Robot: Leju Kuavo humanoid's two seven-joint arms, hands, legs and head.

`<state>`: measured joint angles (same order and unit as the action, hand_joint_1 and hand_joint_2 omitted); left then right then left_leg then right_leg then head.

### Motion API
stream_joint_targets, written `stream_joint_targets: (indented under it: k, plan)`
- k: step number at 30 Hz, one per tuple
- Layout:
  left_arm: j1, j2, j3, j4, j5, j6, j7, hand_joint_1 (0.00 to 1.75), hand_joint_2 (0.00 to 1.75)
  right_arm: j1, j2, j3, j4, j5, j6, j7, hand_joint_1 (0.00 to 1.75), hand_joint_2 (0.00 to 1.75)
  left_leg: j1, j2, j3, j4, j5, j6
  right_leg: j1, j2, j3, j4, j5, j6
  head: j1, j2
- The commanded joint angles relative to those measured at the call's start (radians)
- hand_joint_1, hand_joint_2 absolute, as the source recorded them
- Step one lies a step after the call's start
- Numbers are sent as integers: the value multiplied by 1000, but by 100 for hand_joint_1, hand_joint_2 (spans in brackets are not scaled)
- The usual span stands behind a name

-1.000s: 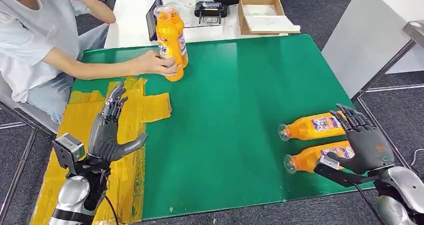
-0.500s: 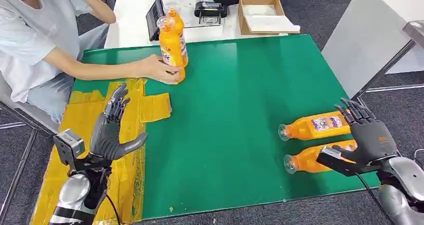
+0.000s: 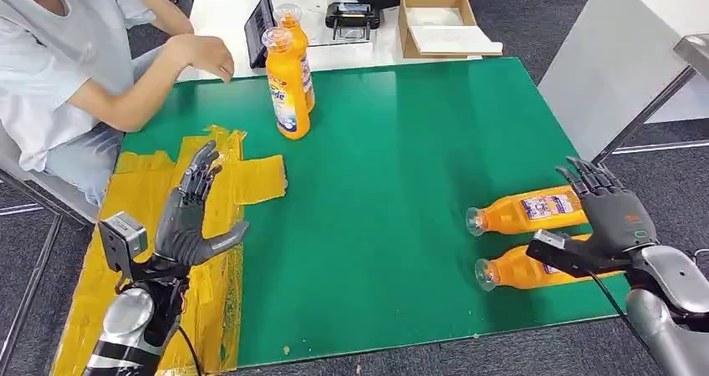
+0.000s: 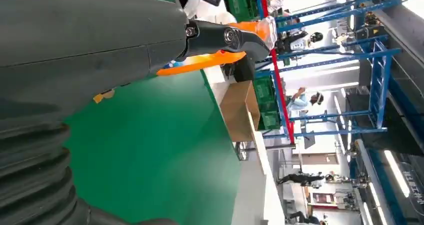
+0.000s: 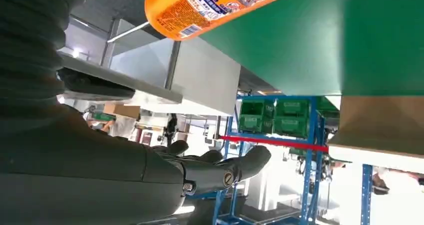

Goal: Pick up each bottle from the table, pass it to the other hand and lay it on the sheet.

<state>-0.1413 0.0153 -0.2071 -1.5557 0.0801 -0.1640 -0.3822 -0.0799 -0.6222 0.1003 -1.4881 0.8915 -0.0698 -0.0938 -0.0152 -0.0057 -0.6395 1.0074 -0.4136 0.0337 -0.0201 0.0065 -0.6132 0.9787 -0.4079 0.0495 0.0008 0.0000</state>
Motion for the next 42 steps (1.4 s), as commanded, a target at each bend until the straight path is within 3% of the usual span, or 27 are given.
stream_joint_targets:
  k: [1,11,14,15,20,21,22,23,24,25,28,33,42]
  plan:
    - [-33,17,-16,63,6,-1,5,0,175,-51,24,38,73,2,9,-2,0,175,1,1,5,0,-1,-2,1,1,5,-1,0,-2,0,0]
    - [-33,17,-16,63,6,-1,5,0,175,-51,24,38,73,2,9,-2,0,175,1,1,4,-1,-1,-2,1,0,4,-2,0,-2,0,0]
    - [-33,17,-16,63,6,-1,5,0,175,-51,24,38,73,2,9,-2,0,175,3,2,11,1,-4,-5,3,0,12,-2,-3,-4,0,0]
    - [-33,17,-16,63,6,-1,5,0,175,-51,24,38,73,2,9,-2,0,175,2,1,6,0,-1,-3,2,0,6,-2,-1,-2,0,0]
    - [-33,17,-16,63,6,-1,5,0,175,-51,24,38,73,2,9,-2,0,175,2,1,6,0,-2,-3,2,0,6,-1,-1,-2,0,0]
    - [-32,10,-3,88,56,14,70,0,175,-235,19,151,285,143,99,103,0,175,1,1,3,-1,-1,-2,1,0,3,-1,0,-2,0,0]
    - [-38,16,-7,121,66,15,54,0,175,-427,72,220,569,170,9,25,0,175,2,1,6,0,-2,-3,2,0,6,-2,-1,-2,0,0]
    - [-44,19,-10,147,70,15,34,0,175,-568,118,268,805,182,-76,-41,0,175,1,13,7,-1,-1,-2,2,12,5,-4,4,-1,0,0]
    - [-46,20,-12,153,70,15,29,0,175,-605,130,284,872,185,-108,-54,0,175,2,17,10,-1,-2,-3,2,16,6,-4,5,-2,0,0]
    - [-46,21,-13,155,70,15,29,0,175,-625,136,297,908,183,-132,-51,0,175,2,12,5,-2,-1,-1,2,11,6,-4,4,-1,1,0]
    - [-42,21,-15,143,70,15,29,0,175,-608,125,303,882,169,-158,-27,0,175,1,17,8,-2,0,-3,1,16,5,-4,7,0,0,0]
    - [-39,21,-14,136,71,16,30,0,175,-589,117,304,854,164,-159,-15,0,175,1,3,4,0,3,1,1,4,4,-1,4,2,-1,0]
    - [-39,21,-14,136,71,16,30,0,175,-589,117,304,854,164,-159,-15,0,175,2,4,9,2,0,-2,3,3,11,0,1,0,0,0]
